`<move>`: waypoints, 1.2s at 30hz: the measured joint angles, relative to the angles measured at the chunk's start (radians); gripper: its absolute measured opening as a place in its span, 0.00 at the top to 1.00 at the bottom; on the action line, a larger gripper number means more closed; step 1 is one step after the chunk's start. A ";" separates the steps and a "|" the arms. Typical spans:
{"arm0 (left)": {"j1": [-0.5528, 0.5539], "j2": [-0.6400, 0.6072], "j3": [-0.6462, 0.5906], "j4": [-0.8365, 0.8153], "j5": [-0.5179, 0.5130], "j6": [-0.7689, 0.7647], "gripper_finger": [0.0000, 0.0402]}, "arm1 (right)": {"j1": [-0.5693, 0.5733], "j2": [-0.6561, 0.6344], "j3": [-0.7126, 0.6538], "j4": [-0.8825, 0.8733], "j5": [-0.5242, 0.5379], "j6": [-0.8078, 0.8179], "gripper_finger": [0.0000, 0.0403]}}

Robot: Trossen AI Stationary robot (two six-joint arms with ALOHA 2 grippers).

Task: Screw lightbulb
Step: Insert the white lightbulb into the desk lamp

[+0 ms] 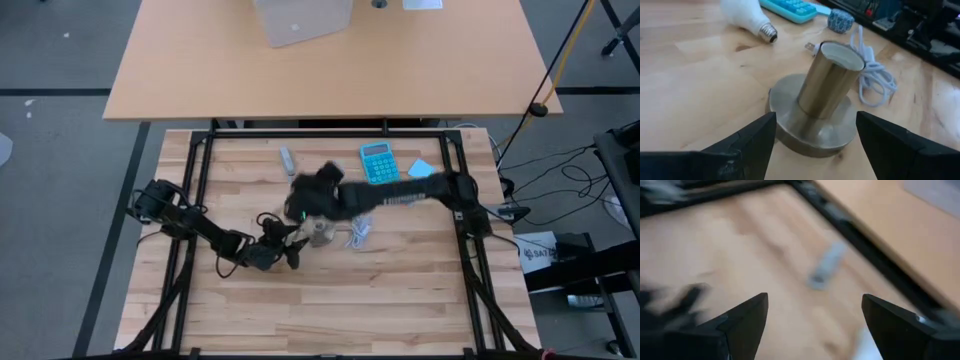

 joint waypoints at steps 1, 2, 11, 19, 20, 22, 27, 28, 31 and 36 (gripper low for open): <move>-0.001 -0.005 0.000 0.000 -0.001 0.002 0.30 | -0.029 0.000 0.026 -0.027 -0.004 0.000 0.22; -0.003 -0.009 0.000 0.000 -0.004 0.010 0.30 | -0.059 0.000 0.051 -0.050 -0.009 -0.005 0.22; -0.017 -0.021 0.000 0.005 -0.027 0.041 0.30 | -0.424 0.000 0.180 -0.249 -0.368 0.004 0.22; -0.022 -0.021 0.000 0.020 -0.023 0.049 0.30 | -0.511 -0.003 0.003 -0.322 -0.615 0.061 0.22; -0.021 -0.021 0.000 0.020 -0.023 0.050 0.30 | -0.490 -0.004 -0.021 -0.274 -0.621 0.044 0.22; -0.019 -0.021 0.000 0.020 -0.022 0.051 0.30 | -0.454 -0.004 -0.060 -0.198 -0.644 0.014 0.22; -0.019 -0.021 0.000 0.024 -0.022 0.056 0.30 | -0.415 -0.005 -0.114 -0.157 -0.630 0.023 0.22; -0.019 -0.021 0.000 0.024 -0.022 0.056 0.30 | -0.413 -0.005 -0.130 -0.153 -0.620 0.030 0.22; -0.019 -0.021 0.000 0.025 -0.022 0.056 0.30 | -0.404 -0.004 -0.173 -0.090 -0.610 0.038 0.22; -0.020 -0.021 0.000 0.031 -0.022 0.056 0.30 | -0.367 -0.002 -0.231 0.053 -0.615 0.006 0.22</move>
